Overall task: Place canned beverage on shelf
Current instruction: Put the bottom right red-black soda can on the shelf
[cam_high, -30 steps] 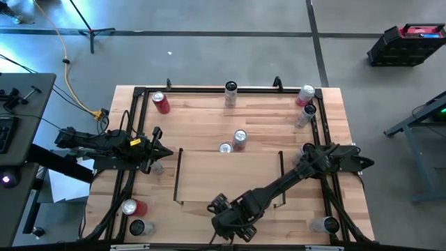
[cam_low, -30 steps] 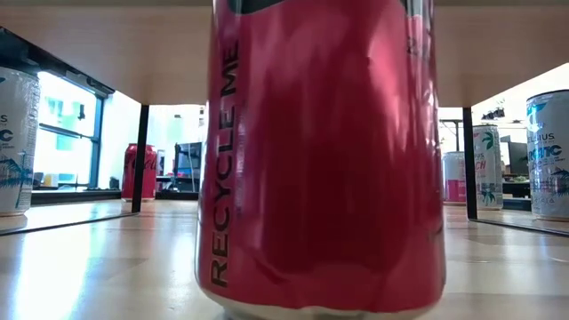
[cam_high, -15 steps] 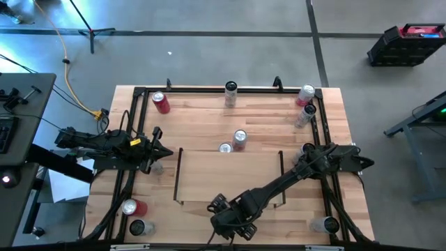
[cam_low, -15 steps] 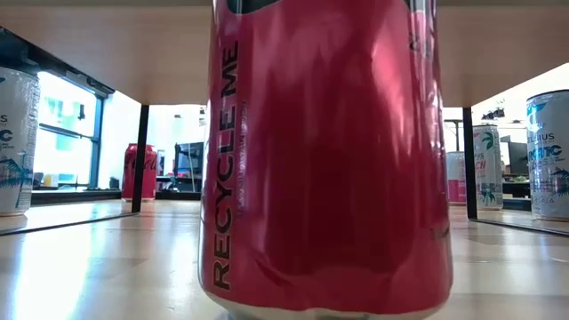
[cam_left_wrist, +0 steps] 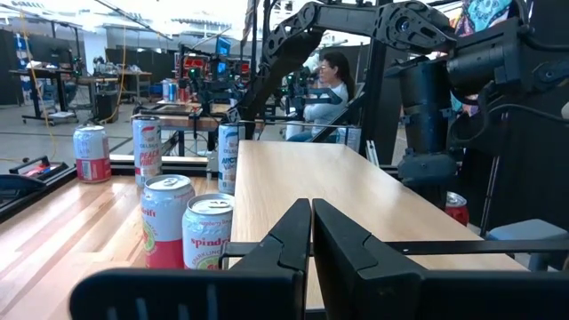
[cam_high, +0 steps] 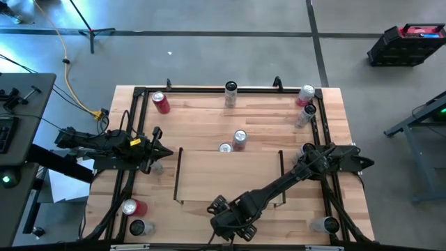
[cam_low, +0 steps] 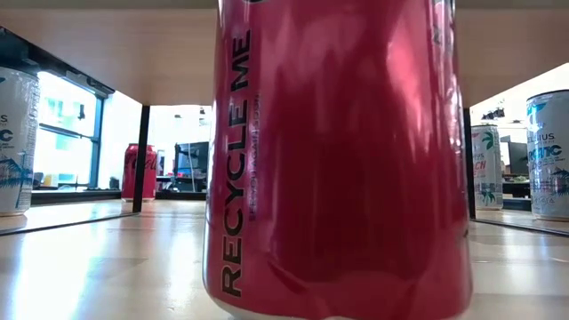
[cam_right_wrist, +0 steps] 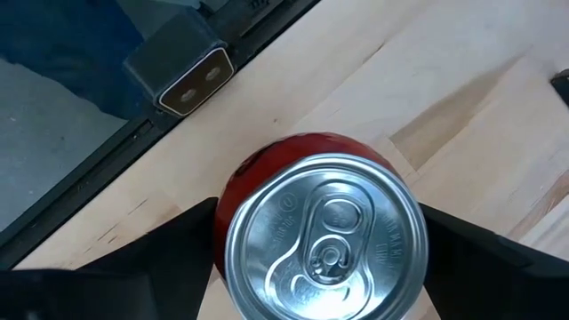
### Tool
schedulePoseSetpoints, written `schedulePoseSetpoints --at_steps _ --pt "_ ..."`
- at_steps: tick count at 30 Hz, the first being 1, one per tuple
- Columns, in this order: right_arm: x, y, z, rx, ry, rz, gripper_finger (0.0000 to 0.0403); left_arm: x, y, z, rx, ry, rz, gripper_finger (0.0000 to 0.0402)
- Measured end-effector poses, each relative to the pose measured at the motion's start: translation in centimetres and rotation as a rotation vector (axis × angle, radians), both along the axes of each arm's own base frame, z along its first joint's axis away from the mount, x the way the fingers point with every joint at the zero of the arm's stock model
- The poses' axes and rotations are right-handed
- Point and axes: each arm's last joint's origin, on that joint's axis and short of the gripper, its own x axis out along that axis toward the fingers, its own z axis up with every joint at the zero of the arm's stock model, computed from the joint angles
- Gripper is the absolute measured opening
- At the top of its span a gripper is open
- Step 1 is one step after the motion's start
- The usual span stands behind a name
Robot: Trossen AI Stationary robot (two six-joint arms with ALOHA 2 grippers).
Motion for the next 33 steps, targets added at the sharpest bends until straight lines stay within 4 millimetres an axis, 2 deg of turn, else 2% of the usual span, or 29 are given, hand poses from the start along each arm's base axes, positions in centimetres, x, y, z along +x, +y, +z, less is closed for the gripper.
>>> schedulePoseSetpoints --at_steps 6,13,18,22,26,33 --pt "-0.1 0.1 0.0 0.007 0.004 0.005 0.03 0.0 0.0 0.0 0.0 0.0 0.0 0.0005" --pt "-0.4 1.1 0.7 0.031 -0.009 0.029 0.0297 0.0 0.0 0.0 0.0 0.0 0.0 0.0005" --pt "-0.7 2.2 4.1 0.071 -0.112 0.042 0.0296 0.0 0.0 0.0 0.0 0.001 0.0 0.0005" --pt "-1.3 2.2 6.8 0.143 -0.185 0.008 0.0295 0.0 0.0 0.0 0.0 0.0 0.0 0.0005" --pt "-2.4 1.0 10.1 0.162 -0.224 -0.12 0.0295 0.0 0.0 0.0 0.0 0.0 0.0 0.0005" --pt "-4.8 -2.3 13.4 0.12 -0.188 -0.335 0.0295 0.0 0.0 0.0 0.0 0.0 0.0 0.0005"
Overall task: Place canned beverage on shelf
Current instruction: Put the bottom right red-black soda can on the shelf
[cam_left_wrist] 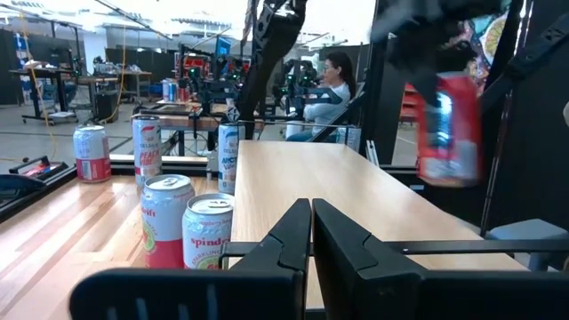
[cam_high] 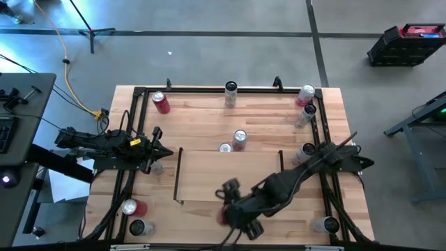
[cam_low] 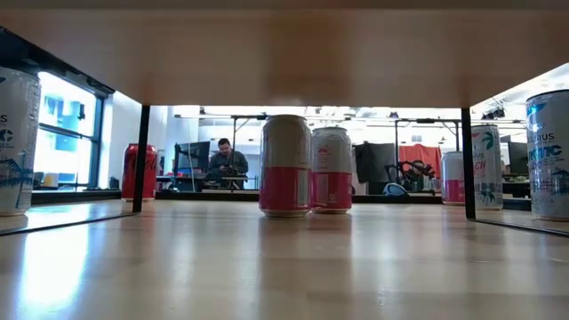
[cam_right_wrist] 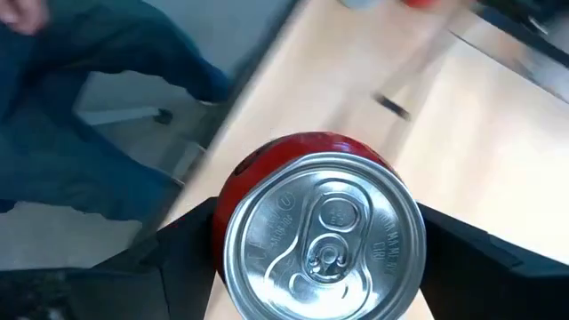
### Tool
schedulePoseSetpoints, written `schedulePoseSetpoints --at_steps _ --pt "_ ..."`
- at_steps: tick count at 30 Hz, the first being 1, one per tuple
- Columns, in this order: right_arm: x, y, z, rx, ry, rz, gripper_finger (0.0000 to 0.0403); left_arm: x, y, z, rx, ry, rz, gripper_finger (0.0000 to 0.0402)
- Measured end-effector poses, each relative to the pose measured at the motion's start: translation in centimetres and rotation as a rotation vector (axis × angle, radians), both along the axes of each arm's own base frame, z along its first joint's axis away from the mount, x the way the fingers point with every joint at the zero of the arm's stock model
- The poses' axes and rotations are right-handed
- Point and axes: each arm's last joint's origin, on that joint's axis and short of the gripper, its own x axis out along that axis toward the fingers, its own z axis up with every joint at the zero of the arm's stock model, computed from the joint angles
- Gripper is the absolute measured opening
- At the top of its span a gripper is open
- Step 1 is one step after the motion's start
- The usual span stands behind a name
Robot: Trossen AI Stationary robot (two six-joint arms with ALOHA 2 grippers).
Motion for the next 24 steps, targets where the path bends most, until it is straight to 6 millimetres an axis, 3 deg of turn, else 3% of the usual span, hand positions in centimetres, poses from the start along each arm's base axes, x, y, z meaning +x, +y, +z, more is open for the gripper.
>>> schedulePoseSetpoints --at_steps 11,24 --pt "-4.2 -4.8 2.8 -0.095 0.163 -0.29 0.0295 0.0 0.0 0.0 0.0 0.0 0.0 0.0005" --pt "-6.8 -8.8 7.0 0.014 0.072 -0.405 0.0295 0.0 0.0 0.0 0.001 0.004 0.0 0.0005"
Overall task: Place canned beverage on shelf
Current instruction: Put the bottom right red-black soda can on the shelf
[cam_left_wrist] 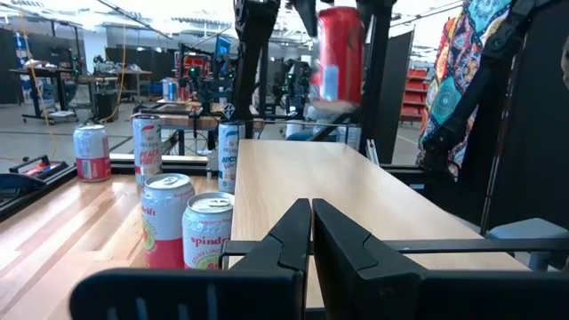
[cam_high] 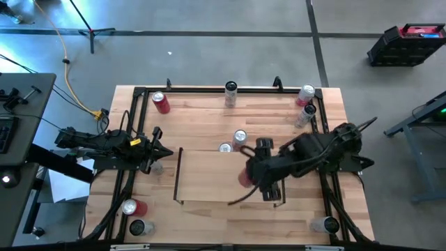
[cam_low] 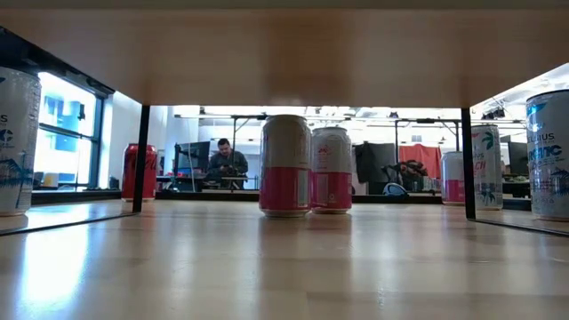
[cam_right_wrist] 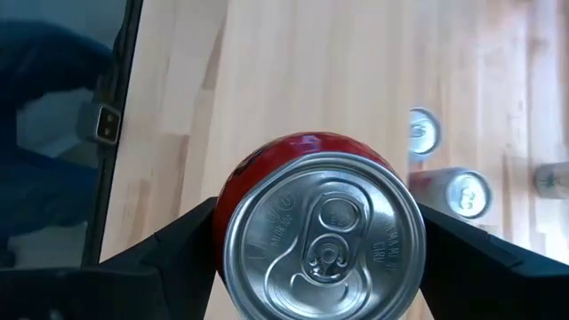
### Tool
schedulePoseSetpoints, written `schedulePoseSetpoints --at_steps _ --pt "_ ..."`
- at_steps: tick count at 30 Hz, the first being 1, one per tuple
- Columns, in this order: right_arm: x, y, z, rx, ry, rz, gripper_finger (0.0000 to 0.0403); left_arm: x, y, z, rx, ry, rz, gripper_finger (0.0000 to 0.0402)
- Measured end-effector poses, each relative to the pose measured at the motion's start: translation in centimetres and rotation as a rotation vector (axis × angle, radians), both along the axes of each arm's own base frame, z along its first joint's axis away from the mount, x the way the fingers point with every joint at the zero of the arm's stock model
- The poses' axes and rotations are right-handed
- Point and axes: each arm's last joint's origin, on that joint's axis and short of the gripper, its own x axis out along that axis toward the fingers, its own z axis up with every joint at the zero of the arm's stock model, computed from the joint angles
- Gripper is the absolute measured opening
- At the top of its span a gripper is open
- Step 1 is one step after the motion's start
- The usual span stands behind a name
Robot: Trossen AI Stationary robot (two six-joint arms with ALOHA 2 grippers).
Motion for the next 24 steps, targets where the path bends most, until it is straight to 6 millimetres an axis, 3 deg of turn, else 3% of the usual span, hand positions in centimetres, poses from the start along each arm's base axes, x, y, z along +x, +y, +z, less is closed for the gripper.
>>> schedulePoseSetpoints --at_steps 6,18,24 --pt "-0.8 -1.7 0.5 0.0 -0.009 -0.046 0.0295 0.0 0.0 0.0 0.0 0.0 0.0 0.0005" --pt "-6.2 -5.4 -3.6 -0.003 0.143 -0.258 0.0295 0.0 0.0 0.0 0.0 0.0 0.0 0.0005" --pt "-6.3 -5.6 -5.2 0.038 0.09 -0.291 0.0301 0.0 0.0 0.0 0.0 0.001 0.0 0.0005"
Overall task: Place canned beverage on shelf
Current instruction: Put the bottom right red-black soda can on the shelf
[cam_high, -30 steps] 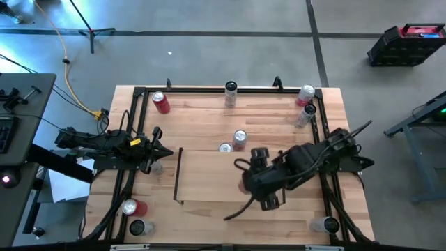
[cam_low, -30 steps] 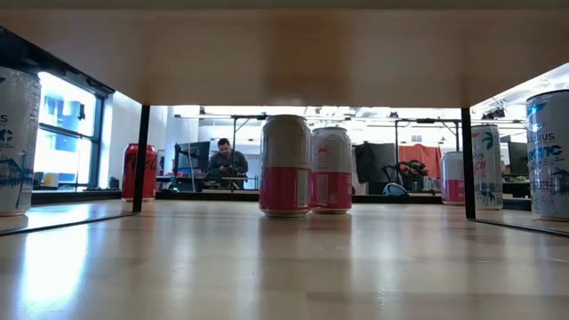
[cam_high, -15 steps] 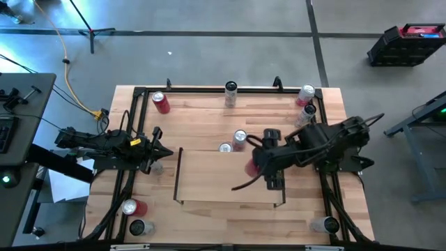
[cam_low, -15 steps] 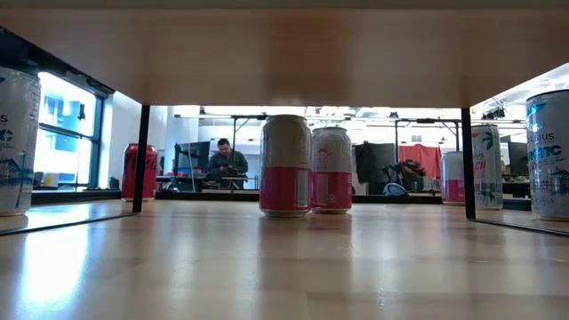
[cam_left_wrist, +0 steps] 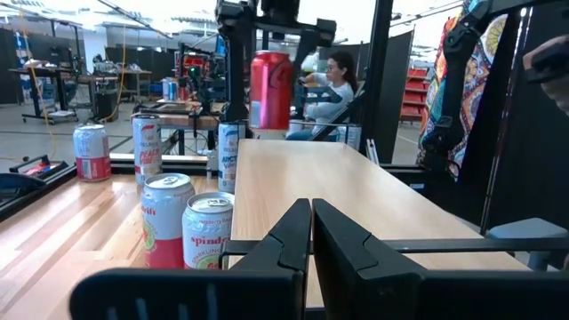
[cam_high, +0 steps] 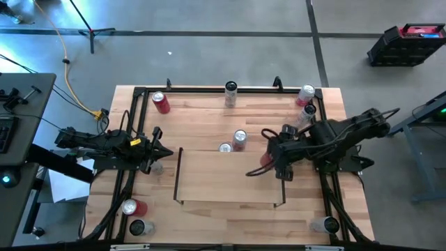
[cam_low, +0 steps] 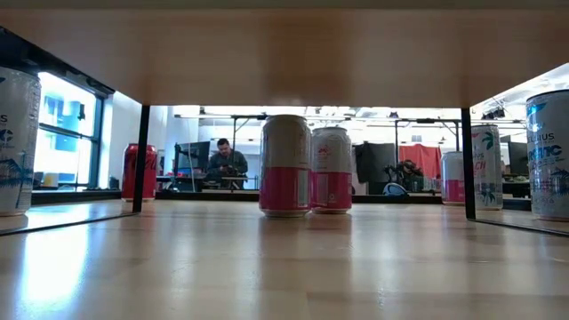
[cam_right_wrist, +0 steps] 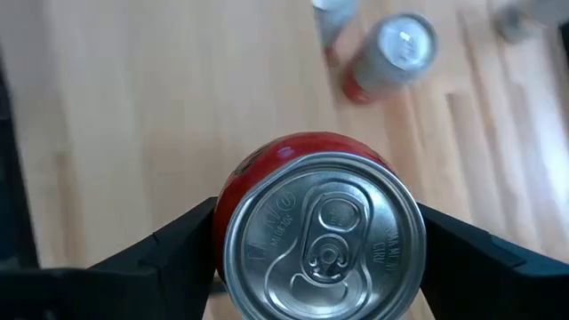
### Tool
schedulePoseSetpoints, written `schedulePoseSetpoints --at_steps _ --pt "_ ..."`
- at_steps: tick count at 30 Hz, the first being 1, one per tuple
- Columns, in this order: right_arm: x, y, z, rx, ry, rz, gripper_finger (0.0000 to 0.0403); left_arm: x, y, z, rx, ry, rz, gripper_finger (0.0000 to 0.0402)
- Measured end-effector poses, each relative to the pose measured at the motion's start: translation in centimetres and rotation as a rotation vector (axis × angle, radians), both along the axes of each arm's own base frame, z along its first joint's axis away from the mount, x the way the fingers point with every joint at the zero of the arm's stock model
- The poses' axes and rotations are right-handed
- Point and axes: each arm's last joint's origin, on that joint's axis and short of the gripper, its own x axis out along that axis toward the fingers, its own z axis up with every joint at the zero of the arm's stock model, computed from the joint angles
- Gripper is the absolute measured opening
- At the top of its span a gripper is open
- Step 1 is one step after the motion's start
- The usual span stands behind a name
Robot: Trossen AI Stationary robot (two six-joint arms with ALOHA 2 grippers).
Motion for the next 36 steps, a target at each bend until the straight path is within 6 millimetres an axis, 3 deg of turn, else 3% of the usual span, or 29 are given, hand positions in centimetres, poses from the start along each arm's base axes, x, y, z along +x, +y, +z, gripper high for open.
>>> schedulePoseSetpoints --at_steps 15,36 --pt "0.7 -1.5 -0.9 0.02 0.04 -0.033 0.0306 0.0 0.0 0.0 0.0 0.0 0.0 0.0005" --pt "1.6 -1.2 -1.5 0.032 0.046 -0.03 0.0308 0.0 0.0 0.0 0.0 0.0 0.0 0.0005"
